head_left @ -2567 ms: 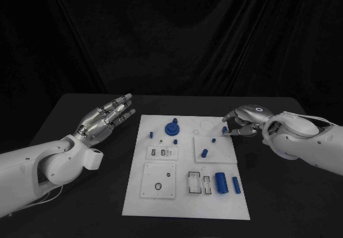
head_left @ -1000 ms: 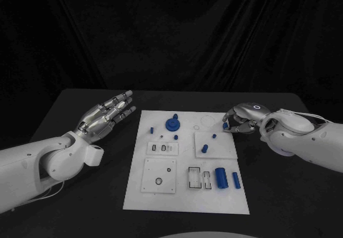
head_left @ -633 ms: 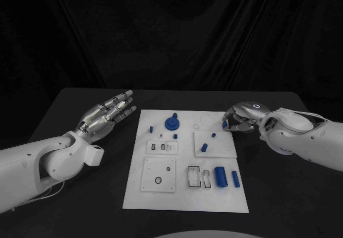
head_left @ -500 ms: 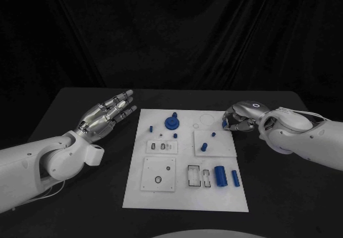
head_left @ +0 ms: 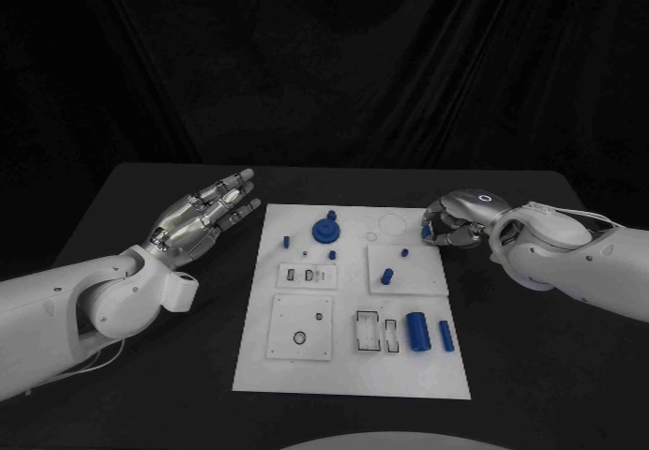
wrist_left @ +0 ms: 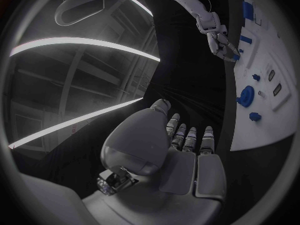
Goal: Assemble the parts on the task board
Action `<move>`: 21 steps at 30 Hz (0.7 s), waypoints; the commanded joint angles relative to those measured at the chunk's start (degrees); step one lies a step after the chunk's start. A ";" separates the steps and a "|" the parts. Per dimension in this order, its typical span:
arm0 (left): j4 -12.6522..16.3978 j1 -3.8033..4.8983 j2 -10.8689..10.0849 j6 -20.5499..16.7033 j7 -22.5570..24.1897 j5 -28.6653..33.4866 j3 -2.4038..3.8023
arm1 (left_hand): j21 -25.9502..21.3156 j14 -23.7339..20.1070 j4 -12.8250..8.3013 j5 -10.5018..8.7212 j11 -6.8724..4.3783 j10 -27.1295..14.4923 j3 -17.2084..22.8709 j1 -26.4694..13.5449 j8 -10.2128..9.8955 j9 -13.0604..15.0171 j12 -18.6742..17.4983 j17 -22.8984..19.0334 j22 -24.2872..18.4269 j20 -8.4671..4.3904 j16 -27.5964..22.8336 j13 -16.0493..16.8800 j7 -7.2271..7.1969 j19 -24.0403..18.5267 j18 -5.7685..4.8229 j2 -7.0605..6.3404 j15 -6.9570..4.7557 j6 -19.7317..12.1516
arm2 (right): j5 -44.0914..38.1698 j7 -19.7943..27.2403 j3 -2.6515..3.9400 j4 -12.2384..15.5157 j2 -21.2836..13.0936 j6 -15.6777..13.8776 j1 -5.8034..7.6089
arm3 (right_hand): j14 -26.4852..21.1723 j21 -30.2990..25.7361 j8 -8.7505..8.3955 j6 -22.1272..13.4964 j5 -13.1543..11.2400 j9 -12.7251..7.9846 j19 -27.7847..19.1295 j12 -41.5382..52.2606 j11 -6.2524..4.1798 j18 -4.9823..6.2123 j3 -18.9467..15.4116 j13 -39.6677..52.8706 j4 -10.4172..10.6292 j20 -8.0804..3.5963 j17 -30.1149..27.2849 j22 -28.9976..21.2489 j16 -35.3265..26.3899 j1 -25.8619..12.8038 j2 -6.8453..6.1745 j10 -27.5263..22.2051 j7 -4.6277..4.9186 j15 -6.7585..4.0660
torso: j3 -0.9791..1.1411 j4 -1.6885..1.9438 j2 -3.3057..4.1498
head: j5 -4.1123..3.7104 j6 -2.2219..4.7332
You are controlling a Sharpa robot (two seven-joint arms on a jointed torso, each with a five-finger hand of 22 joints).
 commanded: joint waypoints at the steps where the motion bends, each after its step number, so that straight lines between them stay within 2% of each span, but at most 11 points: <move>1: 0.06 -0.09 0.05 0.93 0.48 0.04 0.05 | 0.03 0.01 0.11 0.23 0.12 -0.04 0.33 0.48 0.07 0.02 -0.02 -0.04 0.08 0.47 0.16 0.05 0.01 0.02 0.59 -0.13 0.51 -0.43 | -0.19 -0.61 0.02 0.29 -0.12 -3.55 -0.13 | 5.95 -0.38 0.85 0.71 0.90 0.61 2.40 0.14 -0.40 -0.43 0.20 15.08 -0.58 -0.38 15.10 12.66 0.15 0.08 0.84 6.00 -0.16 -0.50 | 0.01 0.02 0.01 | -0.06 0.03; 3: 0.01 -0.10 0.07 0.96 0.46 0.04 0.05 | 0.03 0.01 0.11 0.23 0.12 -0.04 0.33 0.48 0.07 0.02 -0.02 -0.04 0.08 0.47 0.16 0.05 0.01 0.02 0.59 -0.13 0.51 -0.43 | -0.19 -0.59 0.03 0.77 -0.29 -4.45 -0.12 | 5.95 -0.44 1.64 1.22 1.46 1.11 2.38 0.14 -0.44 -0.42 0.45 15.08 -0.95 -0.43 15.10 12.64 0.15 0.29 1.06 6.00 -0.28 -0.57 | 0.02 0.03 0.00 | -0.13 0.00; 9: -0.18 -0.11 0.26 1.03 0.36 0.04 0.05 | 0.03 0.01 0.11 0.23 0.12 -0.04 0.33 0.48 0.07 0.02 -0.02 -0.04 0.08 0.47 0.16 0.05 0.01 0.02 0.59 -0.13 0.51 -0.43 | -0.19 -0.90 0.04 3.08 -1.04 -6.37 0.24 | 5.95 -0.79 2.48 1.84 1.53 1.64 2.22 0.14 -0.40 -0.34 0.81 15.08 -1.47 -0.46 15.10 12.54 0.15 0.69 1.36 6.00 -0.37 -0.57 | 0.01 0.00 -0.01 | -0.31 -0.05; 11: -0.23 -0.11 0.31 1.05 0.34 0.04 0.05 | 0.03 0.01 0.11 0.23 0.12 -0.04 0.33 0.48 0.07 0.02 -0.02 -0.04 0.08 0.47 0.16 0.05 0.01 0.02 0.59 -0.13 0.51 -0.43 | -0.19 -1.08 0.05 4.11 -1.18 -6.84 0.72 | 5.95 -0.82 2.60 1.93 1.48 1.71 2.21 0.14 -0.36 -0.33 0.86 15.08 -1.52 -0.45 15.10 12.53 0.15 0.74 1.40 6.00 -0.37 -0.55 | 0.00 0.00 -0.04 | -0.35 0.00; 17: -0.30 -0.12 0.32 1.02 0.28 0.04 0.05 | 0.03 0.01 0.11 0.23 0.12 -0.04 0.33 0.48 0.07 0.02 -0.02 -0.04 0.08 0.47 0.16 0.05 0.01 0.02 0.59 -0.13 0.51 -0.43 | -0.33 -1.56 0.06 7.86 -0.67 -6.89 2.69 | 5.95 -1.03 2.74 1.90 1.24 1.83 2.11 0.14 -0.26 -0.28 0.85 15.08 -1.66 -0.42 15.10 12.46 0.15 0.74 1.33 6.00 -0.21 -0.47 | 0.00 0.01 0.00 | 0.50 -0.06; 21: -0.70 -0.12 0.54 1.25 0.16 0.04 0.05 | 0.03 0.01 0.11 0.23 0.12 -0.04 0.33 0.48 0.07 0.02 -0.02 -0.04 0.08 0.47 0.16 0.05 0.01 0.02 0.59 -0.13 0.51 -0.43 | -2.38 -1.96 0.07 9.91 1.94 -6.74 3.86 | 5.95 -1.23 2.74 1.68 1.16 1.88 2.01 0.14 -0.14 -0.24 0.89 15.08 -1.81 -0.37 15.10 12.39 0.15 0.78 1.25 6.00 -0.06 -0.37 | -0.07 0.04 -0.06 | 0.62 -0.32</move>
